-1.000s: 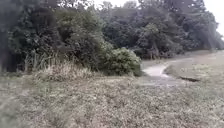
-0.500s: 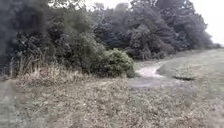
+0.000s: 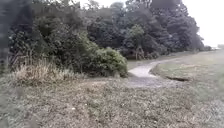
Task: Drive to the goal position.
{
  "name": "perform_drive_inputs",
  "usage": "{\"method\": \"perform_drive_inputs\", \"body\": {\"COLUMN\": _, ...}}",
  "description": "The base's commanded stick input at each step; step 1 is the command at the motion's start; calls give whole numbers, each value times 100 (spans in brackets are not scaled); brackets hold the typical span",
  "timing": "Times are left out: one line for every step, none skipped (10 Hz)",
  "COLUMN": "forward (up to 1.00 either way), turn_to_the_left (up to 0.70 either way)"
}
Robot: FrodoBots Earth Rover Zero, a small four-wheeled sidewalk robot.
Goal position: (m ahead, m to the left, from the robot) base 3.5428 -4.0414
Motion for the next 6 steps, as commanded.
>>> {"method": "perform_drive_inputs", "body": {"forward": 45, "turn_to_the_left": -13}}
{"method": "perform_drive_inputs", "body": {"forward": 45, "turn_to_the_left": -8}}
{"method": "perform_drive_inputs", "body": {"forward": 45, "turn_to_the_left": -3}}
{"method": "perform_drive_inputs", "body": {"forward": 45, "turn_to_the_left": 0}}
{"method": "perform_drive_inputs", "body": {"forward": 45, "turn_to_the_left": 0}}
{"method": "perform_drive_inputs", "body": {"forward": 45, "turn_to_the_left": 0}}
